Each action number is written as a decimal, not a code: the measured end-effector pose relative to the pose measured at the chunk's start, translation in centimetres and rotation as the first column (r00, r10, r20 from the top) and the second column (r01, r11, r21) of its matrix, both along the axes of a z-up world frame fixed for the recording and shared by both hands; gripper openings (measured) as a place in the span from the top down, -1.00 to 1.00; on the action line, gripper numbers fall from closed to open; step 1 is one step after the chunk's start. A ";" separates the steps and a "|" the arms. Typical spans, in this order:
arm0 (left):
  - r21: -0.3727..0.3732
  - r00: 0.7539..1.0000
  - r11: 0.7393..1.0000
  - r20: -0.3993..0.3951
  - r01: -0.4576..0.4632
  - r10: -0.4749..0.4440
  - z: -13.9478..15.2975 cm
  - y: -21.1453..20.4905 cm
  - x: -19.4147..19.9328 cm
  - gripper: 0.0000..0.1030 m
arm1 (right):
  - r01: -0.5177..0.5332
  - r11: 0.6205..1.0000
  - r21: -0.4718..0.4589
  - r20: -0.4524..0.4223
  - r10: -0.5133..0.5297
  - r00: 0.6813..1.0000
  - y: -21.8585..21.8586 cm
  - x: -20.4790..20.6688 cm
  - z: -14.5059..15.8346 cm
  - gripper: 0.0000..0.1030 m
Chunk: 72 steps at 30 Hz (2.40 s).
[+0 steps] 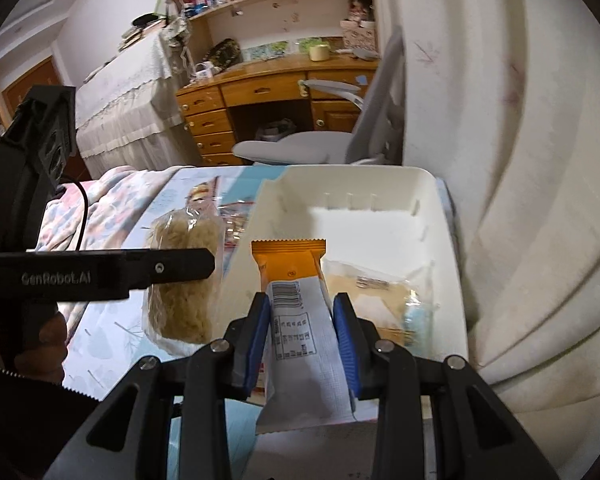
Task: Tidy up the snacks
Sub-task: 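Carry both snacks into the white tray and open both tools, then grasp the brown biscuit pack with the left tool while the right tool grasps the chocolate wrapper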
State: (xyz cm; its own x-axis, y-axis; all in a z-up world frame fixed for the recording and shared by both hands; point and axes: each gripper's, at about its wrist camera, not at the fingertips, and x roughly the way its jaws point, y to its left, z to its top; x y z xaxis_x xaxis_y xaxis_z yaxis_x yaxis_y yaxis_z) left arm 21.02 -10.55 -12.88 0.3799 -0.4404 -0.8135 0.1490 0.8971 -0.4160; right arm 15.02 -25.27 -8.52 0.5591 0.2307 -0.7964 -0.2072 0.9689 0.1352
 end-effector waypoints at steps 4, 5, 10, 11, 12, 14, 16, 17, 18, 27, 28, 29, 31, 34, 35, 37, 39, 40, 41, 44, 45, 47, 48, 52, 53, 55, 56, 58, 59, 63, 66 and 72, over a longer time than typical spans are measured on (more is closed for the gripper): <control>0.023 1.000 1.000 -0.008 0.003 -0.003 -0.4 -1.8 0.4 -0.46 | 0.030 1.000 0.007 -0.052 -0.030 0.998 -1.6 0.7 -1.0 0.34; 0.030 1.000 1.000 -0.004 -0.002 0.002 -0.4 -2.0 0.3 -0.51 | 0.039 0.999 0.005 -0.068 -0.039 0.997 -1.9 0.9 -1.3 0.33; 0.064 1.000 0.998 -0.003 -0.002 0.003 -0.1 -1.6 0.0 -0.59 | 0.074 0.996 0.051 -0.108 -0.069 0.992 -2.8 1.0 -2.2 -0.06; 0.068 1.000 0.998 -0.004 -0.007 0.007 0.0 -1.4 -0.2 -0.59 | 0.078 0.995 0.066 -0.114 -0.071 0.991 -2.9 1.0 -2.3 -0.09; 0.072 1.000 0.997 -0.005 -0.014 0.014 0.0 -1.0 -0.4 -0.59 | 0.083 0.993 0.081 -0.123 -0.073 0.990 -2.9 1.1 -2.5 -0.13; 0.069 1.000 0.997 -0.008 -0.027 0.028 0.1 -0.2 -0.6 -0.59 | 0.103 0.984 0.145 -0.167 -0.078 0.983 -3.1 1.2 -3.0 -0.14; 0.068 0.999 0.997 -0.012 -0.045 0.046 0.2 0.8 -1.0 -0.59 | 0.136 0.970 0.203 -0.214 -0.092 0.972 -3.2 1.2 -3.6 -0.15; 0.069 0.998 0.996 -0.012 -0.055 0.056 0.2 1.4 -1.4 -0.59 | 0.150 0.963 0.222 -0.231 -0.098 0.968 -3.2 1.3 -3.7 -0.15; 0.072 0.998 0.996 -0.012 -0.061 0.062 0.2 1.8 -1.6 -0.59 | 0.168 0.956 0.242 -0.250 -0.105 0.962 -3.2 1.2 -4.0 -0.16; 0.112 0.990 0.986 -0.046 -0.125 0.131 -0.4 8.0 -3.8 -0.59 | 0.222 0.912 0.346 -0.309 -0.113 0.944 -1.4 0.1 -4.4 -0.30; 0.118 0.990 0.985 -0.050 -0.129 0.135 -0.5 8.7 -3.9 -0.59 | 0.226 0.910 0.348 -0.310 -0.116 0.944 -1.0 -0.1 -4.3 -0.30; 0.126 0.989 0.983 -0.056 -0.131 0.139 -0.6 9.8 -3.9 -0.59 | 0.230 0.909 0.346 -0.310 -0.121 0.943 -0.4 -0.4 -4.2 -0.30; 0.133 0.988 0.983 -0.068 -0.129 0.139 -0.7 11.1 -4.0 -0.62 | 0.239 0.908 0.344 -0.308 -0.131 0.942 0.5 -0.8 -4.0 -0.30; 0.134 0.989 0.983 -0.063 -0.126 0.135 -0.4 13.9 -4.0 -0.69 | 0.257 0.904 0.342 -0.311 -0.149 0.939 2.3 -1.6 -3.8 -0.30; 0.134 0.989 0.983 -0.062 -0.124 0.134 -0.2 14.5 -3.9 -0.70 | 0.267 0.902 0.338 -0.313 -0.160 0.936 3.0 -1.8 -3.8 -0.30; 0.130 0.990 0.985 -0.062 -0.118 0.127 0.2 16.1 -3.7 -0.72 | 0.286 0.896 0.338 -0.314 -0.180 0.932 4.4 -2.2 -3.7 -0.30; 0.130 0.991 0.986 -0.064 -0.106 0.115 0.5 17.8 -3.4 -0.73 | 0.299 0.893 0.336 -0.313 -0.194 0.930 5.6 -2.4 -3.6 -0.30; 0.132 0.992 0.986 -0.067 -0.099 0.108 0.6 18.6 -3.2 -0.73 | 0.304 0.893 0.333 -0.311 -0.200 0.929 6.3 -2.4 -3.6 -0.30; 0.129 0.992 0.987 -0.076 -0.095 0.105 0.6 19.2 -2.8 -0.74 | 0.308 0.893 0.329 -0.311 -0.205 0.928 7.1 -2.5 -3.6 -0.30; 0.089 0.987 0.991 -0.119 -0.097 0.107 0.6 21.6 -1.5 -0.74 | 0.317 0.892 0.321 -0.313 -0.216 0.925 9.3 -2.5 -3.7 -0.30; 0.081 0.986 0.992 -0.126 -0.102 0.112 0.7 22.4 -1.0 -0.74 | 0.321 0.892 0.319 -0.313 -0.220 0.924 10.1 -2.5 -3.8 -0.30; 0.091 0.984 0.990 -0.135 -0.108 0.120 0.7 23.8 0.3 -0.74 | 0.326 0.891 0.316 -0.312 -0.227 0.923 11.4 -2.4 -3.9 -0.30; 0.099 0.983 0.989 -0.137 -0.107 0.121 0.7 24.3 0.8 -0.74 | 0.328 0.891 0.315 -0.313 -0.228 0.922 12.0 -2.4 -4.0 -0.30; 0.144 0.975 0.982 -0.168 -0.122 0.146 0.3 26.6 3.5 -0.74 | 0.322 0.895 0.308 -0.323 -0.220 0.921 14.8 -2.0 -4.7 -0.30; 0.152 0.971 0.980 -0.182 -0.126 0.153 0.0 26.9 4.1 -0.74 | 0.318 0.898 0.303 -0.327 -0.216 0.920 15.6 -1.8 -5.0 -0.30; 0.160 0.962 0.978 -0.217 -0.131 0.165 -0.7 27.6 5.4 -0.74 | 0.313 0.901 0.300 -0.335 -0.208 0.919 16.7 -1.4 -5.5 -0.30; 0.164 0.958 0.977 -0.231 -0.134 0.170 -1.1 28.0 6.3 -0.74 | 0.309 0.903 0.298 -0.341 -0.202 0.918 17.4 -1.1 -5.8 -0.30; 0.180 0.950 0.973 -0.247 -0.146 0.189 -1.7 28.4 7.3 -0.74 | 0.302 0.907 0.293 -0.352 -0.192 0.916 18.5 -0.7 -6.4 -0.30; 0.186 0.943 0.969 -0.259 -0.163 0.208 -2.1 28.7 7.9 -0.74 | 0.299 0.910 0.288 -0.355 -0.189 0.915 19.1 -0.4 -6.7 -0.30; 0.184 0.914 0.962 -0.317 -0.202 0.253 -4.3 29.3 10.4 -0.74 | 0.279 0.924 0.261 -0.361 -0.175 0.916 21.5 0.7 -7.8 -0.30; 0.218 0.887 0.947 -0.351 -0.235 0.301 -5.9 29.5 12.1 -0.74 | 0.265 0.936 0.231 -0.363 -0.169 0.916 23.2 1.6 -8.8 -0.30; 0.231 0.844 0.933 -0.406 -0.277 0.351 -9.5 29.7 15.2 -0.74 | 0.252 0.955 0.157 -0.386 -0.175 0.905 25.4 3.7 -10.8 -0.30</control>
State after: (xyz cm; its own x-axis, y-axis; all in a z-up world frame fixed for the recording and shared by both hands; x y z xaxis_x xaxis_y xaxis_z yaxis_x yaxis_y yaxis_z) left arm 36.19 19.14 -22.40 0.0680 -0.2101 -0.9753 -0.3138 0.9235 -0.2208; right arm 18.70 0.15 -19.30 0.2924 0.3132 -0.9035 0.1027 0.9291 0.3553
